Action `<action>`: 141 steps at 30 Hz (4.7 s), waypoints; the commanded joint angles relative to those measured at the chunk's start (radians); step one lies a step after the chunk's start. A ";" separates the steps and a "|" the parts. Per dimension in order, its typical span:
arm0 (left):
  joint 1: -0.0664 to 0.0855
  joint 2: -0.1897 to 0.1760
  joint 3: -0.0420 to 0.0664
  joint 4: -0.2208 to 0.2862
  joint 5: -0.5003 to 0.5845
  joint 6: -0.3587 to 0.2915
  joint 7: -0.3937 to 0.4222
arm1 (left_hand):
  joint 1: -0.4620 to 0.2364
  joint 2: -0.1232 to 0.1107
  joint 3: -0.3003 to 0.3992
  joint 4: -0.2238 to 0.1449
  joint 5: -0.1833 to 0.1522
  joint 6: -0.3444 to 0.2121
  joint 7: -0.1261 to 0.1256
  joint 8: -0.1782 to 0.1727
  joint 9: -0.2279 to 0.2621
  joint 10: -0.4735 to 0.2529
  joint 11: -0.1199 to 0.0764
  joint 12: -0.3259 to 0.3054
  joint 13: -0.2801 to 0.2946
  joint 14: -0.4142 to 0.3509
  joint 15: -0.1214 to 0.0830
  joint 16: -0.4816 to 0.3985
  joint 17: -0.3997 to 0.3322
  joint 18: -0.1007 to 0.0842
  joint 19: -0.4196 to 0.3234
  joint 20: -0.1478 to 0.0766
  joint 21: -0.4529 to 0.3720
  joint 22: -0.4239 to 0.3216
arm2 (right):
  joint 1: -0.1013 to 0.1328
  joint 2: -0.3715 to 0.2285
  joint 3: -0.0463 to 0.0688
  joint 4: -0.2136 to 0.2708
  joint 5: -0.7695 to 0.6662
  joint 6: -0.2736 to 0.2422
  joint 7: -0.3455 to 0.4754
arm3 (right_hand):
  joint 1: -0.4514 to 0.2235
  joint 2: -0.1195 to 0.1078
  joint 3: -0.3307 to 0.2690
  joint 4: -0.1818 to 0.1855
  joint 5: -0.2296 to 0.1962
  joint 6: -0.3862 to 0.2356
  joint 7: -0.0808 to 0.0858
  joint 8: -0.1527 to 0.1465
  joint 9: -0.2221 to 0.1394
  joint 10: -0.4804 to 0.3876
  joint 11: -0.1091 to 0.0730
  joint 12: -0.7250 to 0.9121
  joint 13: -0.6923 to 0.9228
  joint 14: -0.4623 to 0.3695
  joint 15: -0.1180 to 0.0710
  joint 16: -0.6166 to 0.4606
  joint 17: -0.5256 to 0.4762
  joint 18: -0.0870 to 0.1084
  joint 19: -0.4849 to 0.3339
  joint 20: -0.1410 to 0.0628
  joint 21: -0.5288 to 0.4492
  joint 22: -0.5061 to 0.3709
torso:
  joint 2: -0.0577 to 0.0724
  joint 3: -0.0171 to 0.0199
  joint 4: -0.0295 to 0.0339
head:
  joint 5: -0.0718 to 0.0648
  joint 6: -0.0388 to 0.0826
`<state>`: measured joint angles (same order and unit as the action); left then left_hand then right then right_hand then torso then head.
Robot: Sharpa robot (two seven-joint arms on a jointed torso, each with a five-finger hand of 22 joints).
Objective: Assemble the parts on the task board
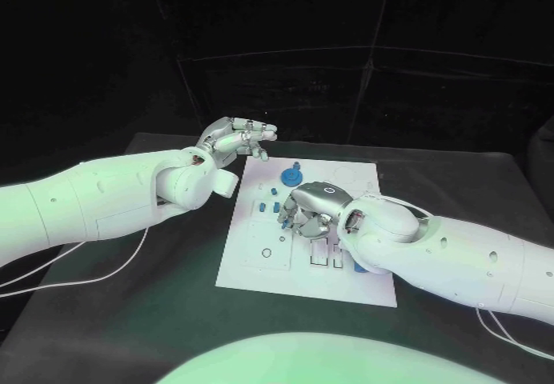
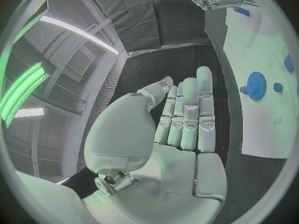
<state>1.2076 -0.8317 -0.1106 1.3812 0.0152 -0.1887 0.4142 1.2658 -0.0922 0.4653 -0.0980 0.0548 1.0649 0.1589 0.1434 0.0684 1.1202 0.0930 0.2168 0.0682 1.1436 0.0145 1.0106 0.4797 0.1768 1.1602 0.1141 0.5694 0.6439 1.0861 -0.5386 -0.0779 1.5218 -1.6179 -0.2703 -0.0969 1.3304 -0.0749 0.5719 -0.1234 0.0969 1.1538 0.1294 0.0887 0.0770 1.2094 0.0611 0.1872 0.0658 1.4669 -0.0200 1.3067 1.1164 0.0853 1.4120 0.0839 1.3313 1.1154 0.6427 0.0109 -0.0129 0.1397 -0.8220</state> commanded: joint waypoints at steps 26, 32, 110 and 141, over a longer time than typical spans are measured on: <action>0.002 0.003 0.001 -0.001 0.004 0.019 0.008 | 0.006 0.001 -0.005 -0.003 -0.003 -0.002 0.005 -0.006 -0.002 -0.002 0.005 0.004 -0.001 -0.006 0.003 -0.003 -0.001 0.005 -0.001 0.002 -0.005 -0.002 | -0.016 0.026 -0.001 -0.024 -0.041 0.100 0.007 | 0.001 -0.009 0.000 -0.005 0.006 0.003 0.006 -0.001 0.000 0.007 0.001 -0.006 0.000 0.032 -0.003 0.003 -0.003 0.002 -0.001 -0.006 0.000 -0.004 | 0.000 -0.0001 -0.0006 | 0.018 -0.019; 0.002 0.002 0.001 0.000 0.004 0.021 0.007 | 0.006 0.001 -0.005 -0.003 -0.003 -0.002 0.005 -0.006 -0.002 -0.002 0.005 0.004 -0.001 -0.006 0.003 -0.003 -0.001 0.005 -0.001 0.002 -0.005 -0.002 | -0.016 0.030 -0.001 -0.030 -0.055 0.106 0.001 | 0.000 -0.009 -0.001 -0.005 0.006 0.003 0.006 -0.001 -0.001 0.007 0.001 -0.007 0.000 0.032 -0.003 0.003 -0.002 0.002 -0.001 -0.006 0.000 -0.003 | 0.000 -0.0003 -0.0008 | 0.018 -0.021; 0.003 -0.003 0.001 -0.002 0.004 0.042 -0.013 | 0.007 0.002 -0.009 -0.005 -0.003 -0.003 0.005 -0.007 -0.001 -0.005 0.005 0.004 -0.001 -0.008 0.003 -0.003 -0.005 0.005 -0.001 0.003 -0.007 -0.004 | 0.052 -0.236 0.014 0.068 -0.041 0.059 -0.114 | -0.037 -0.081 -0.280 0.042 0.067 -0.181 -0.001 -0.025 -0.010 -0.212 0.044 -0.087 -0.001 0.019 0.033 -0.007 -0.048 0.011 -0.019 0.031 -0.037 -0.059 | -0.004 -0.0007 -0.0043 | -0.027 0.020; 0.003 -0.001 0.000 -0.005 0.004 0.044 -0.018 | 0.009 0.002 -0.009 -0.005 -0.003 -0.003 0.005 -0.006 -0.001 -0.005 0.005 0.005 -0.001 -0.009 0.003 -0.003 -0.006 0.006 -0.001 0.003 -0.008 -0.005 | 0.054 -0.172 0.013 0.006 -0.046 0.130 -0.090 | 0.017 -0.006 -0.209 0.041 0.029 -0.121 0.002 -0.014 -0.006 -0.032 0.004 -0.036 -0.002 0.025 0.000 0.005 -0.041 0.009 -0.008 0.002 -0.031 -0.046 | -0.004 -0.0016 -0.0043 | -0.028 0.014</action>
<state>1.2083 -0.8330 -0.1112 1.3754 0.0158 -0.1563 0.3940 1.2658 -0.0922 0.4597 -0.1036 0.0549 1.0650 0.1589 0.1434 0.0682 1.1202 0.0929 0.2167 0.0683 1.1401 0.0182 1.0106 0.4740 0.1763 1.1602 0.1141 0.5656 0.6396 1.1385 -0.7120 -0.0657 1.5280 -1.6595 -0.1541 -0.1956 1.3502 -0.0914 0.3590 -0.0827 0.1278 1.0290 0.1317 0.0723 0.0704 1.1726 0.0656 0.1538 0.0643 1.4651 -0.0112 1.3068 1.0747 0.0853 1.4028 0.0925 1.2963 1.0686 0.6395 0.0095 -0.0171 0.1127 -0.8079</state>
